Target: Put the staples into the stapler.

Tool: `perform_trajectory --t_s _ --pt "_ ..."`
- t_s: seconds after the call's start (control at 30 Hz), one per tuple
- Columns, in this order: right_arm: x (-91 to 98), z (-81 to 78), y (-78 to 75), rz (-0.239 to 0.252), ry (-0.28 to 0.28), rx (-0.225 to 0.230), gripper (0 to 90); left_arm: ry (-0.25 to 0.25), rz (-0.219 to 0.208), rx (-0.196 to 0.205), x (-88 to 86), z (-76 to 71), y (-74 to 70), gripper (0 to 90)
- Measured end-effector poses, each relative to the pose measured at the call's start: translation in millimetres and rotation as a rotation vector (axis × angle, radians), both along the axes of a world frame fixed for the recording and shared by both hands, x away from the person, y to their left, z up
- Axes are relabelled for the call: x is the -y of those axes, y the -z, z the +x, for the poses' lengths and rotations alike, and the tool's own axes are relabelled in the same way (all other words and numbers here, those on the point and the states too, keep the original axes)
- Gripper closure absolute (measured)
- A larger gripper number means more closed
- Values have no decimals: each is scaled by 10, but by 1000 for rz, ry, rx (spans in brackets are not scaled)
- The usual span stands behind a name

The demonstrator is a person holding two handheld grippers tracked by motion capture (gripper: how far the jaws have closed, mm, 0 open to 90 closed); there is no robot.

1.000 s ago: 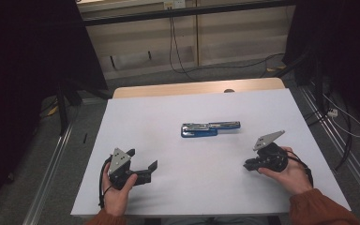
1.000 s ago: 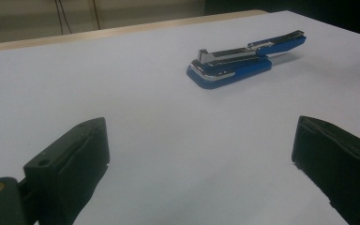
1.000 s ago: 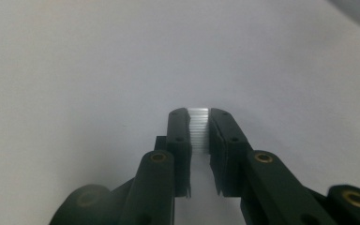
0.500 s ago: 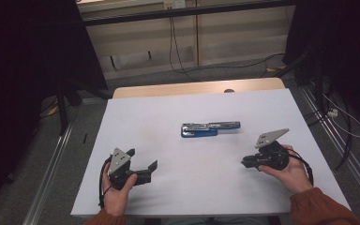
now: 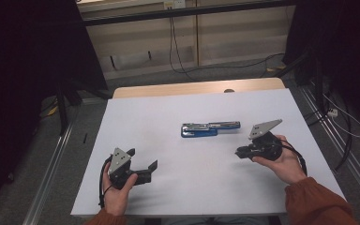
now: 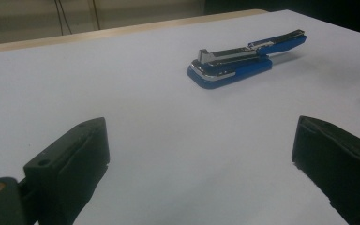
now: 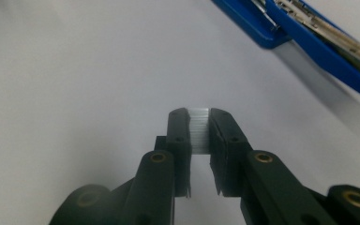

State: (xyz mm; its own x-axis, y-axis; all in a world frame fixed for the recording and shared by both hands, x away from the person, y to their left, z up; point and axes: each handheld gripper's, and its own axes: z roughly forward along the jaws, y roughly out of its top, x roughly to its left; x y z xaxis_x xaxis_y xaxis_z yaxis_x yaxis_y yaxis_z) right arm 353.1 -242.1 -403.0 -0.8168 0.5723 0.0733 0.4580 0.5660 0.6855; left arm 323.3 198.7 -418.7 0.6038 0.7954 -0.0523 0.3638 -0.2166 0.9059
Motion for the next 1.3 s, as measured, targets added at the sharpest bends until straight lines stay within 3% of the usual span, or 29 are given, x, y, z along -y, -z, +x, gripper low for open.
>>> perform_trajectory --t_s 0.83,1.3 --pt "-213 336 -173 68 -7 62 792 -2 -7 2 -8 3 -3 45" --pt "-451 508 -253 67 -27 93 792 -1 -13 1 -6 6 2 45"
